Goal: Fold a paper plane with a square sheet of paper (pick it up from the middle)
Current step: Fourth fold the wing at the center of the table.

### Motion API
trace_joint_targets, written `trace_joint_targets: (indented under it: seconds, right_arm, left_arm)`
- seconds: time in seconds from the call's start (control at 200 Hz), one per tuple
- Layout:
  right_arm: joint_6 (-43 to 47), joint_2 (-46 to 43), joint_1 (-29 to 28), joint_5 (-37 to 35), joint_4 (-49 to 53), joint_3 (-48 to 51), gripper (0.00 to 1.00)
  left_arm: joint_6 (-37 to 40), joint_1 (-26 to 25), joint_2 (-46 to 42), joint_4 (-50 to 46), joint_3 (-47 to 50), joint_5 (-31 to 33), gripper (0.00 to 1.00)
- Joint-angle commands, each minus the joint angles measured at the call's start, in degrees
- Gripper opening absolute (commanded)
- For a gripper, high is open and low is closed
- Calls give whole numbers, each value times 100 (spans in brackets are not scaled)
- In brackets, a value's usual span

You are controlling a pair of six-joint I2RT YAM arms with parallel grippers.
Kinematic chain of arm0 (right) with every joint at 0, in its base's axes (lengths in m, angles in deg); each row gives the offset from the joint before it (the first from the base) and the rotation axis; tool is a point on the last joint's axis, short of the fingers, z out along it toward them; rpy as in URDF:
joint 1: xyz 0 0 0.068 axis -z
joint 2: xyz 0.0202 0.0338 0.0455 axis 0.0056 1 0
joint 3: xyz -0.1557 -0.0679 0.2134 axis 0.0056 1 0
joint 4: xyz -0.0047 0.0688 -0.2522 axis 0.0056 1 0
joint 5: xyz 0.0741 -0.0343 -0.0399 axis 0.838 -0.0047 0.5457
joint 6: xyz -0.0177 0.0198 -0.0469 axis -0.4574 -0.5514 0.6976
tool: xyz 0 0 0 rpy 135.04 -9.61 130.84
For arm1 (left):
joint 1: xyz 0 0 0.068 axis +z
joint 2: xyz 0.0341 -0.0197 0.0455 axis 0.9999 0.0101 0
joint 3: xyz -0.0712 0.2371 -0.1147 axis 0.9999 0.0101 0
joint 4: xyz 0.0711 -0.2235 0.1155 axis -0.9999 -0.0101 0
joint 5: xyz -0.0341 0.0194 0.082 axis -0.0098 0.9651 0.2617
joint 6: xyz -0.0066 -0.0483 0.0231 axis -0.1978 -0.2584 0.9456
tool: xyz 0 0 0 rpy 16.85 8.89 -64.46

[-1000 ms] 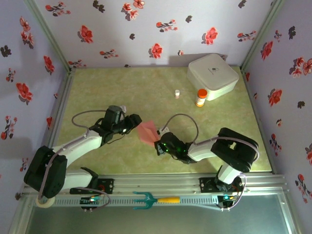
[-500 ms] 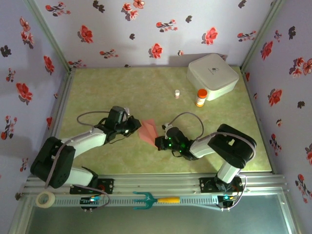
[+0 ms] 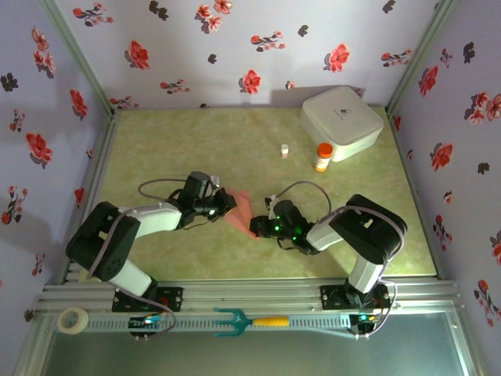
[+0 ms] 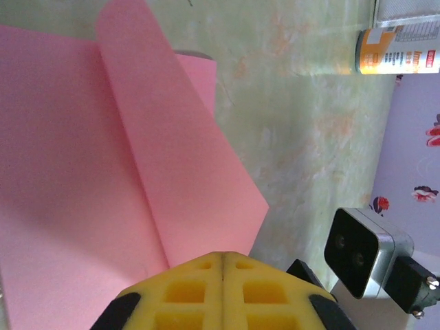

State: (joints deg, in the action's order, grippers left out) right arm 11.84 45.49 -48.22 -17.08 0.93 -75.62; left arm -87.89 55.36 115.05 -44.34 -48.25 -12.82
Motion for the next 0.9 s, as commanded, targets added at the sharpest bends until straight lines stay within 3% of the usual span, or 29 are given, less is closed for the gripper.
trace_joint_targets:
  seconds: [0.0, 0.895]
  right_arm:
    - [-303, 236, 82, 245, 51, 7, 6]
    - [-589, 342, 334, 628, 821, -252, 10]
  left_arm:
    - [-62, -83, 226, 394, -184, -195, 2]
    - [-151, -144, 1093, 586, -410, -88, 3]
